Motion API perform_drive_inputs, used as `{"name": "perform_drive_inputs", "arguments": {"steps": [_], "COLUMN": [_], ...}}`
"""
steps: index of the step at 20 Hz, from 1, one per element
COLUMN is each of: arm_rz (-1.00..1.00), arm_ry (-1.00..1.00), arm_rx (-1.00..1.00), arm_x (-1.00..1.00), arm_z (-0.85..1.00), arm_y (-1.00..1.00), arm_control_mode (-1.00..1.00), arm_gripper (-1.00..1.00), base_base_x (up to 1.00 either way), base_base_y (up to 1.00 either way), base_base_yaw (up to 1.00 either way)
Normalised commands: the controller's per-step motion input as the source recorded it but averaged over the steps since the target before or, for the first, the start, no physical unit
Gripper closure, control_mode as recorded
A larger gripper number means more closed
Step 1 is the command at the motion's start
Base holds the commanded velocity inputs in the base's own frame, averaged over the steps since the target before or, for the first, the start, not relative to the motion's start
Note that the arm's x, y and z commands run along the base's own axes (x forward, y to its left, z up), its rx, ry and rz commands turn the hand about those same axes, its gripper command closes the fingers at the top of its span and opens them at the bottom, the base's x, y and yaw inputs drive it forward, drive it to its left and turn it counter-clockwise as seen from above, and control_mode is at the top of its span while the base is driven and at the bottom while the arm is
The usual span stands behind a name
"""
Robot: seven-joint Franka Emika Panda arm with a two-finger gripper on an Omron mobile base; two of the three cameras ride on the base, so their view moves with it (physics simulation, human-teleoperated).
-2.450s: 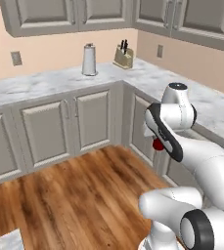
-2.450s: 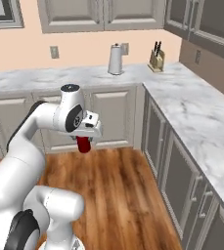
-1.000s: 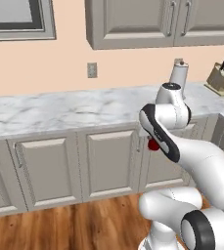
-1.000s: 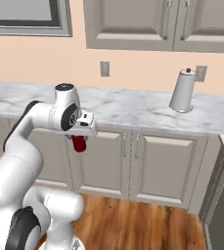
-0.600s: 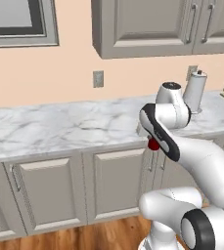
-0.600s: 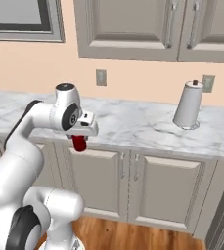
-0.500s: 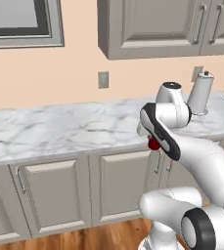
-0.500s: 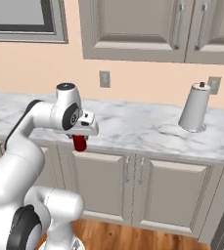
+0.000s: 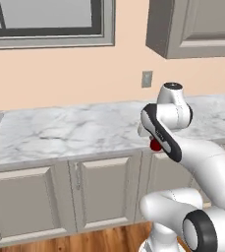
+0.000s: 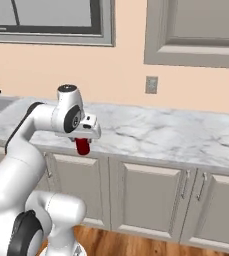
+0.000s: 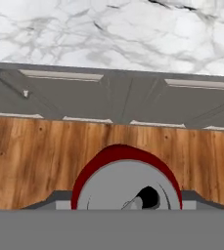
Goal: Four empty soda cans are scattered around the kitchen. Gather all the cans and cluster them next to the stove for recycling.
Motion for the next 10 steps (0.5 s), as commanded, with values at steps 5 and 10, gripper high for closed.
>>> {"name": "perform_drive_inputs", "arguments": {"steps": [5,10], "arm_rz": [0.0,0.0], "arm_ry": [0.0,0.0], "arm_rx": [0.0,0.0], "arm_x": [0.0,0.0], "arm_z": [0.0,0.0], "arm_y": [0.0,0.0], "arm_control_mode": [1.0,1.0], "arm_gripper": [1.0,1.0], "base_base_x": [-0.18,-0.24], "base_base_y": [0.53,0.31], "base_base_yaw": [0.38,0.49]}}
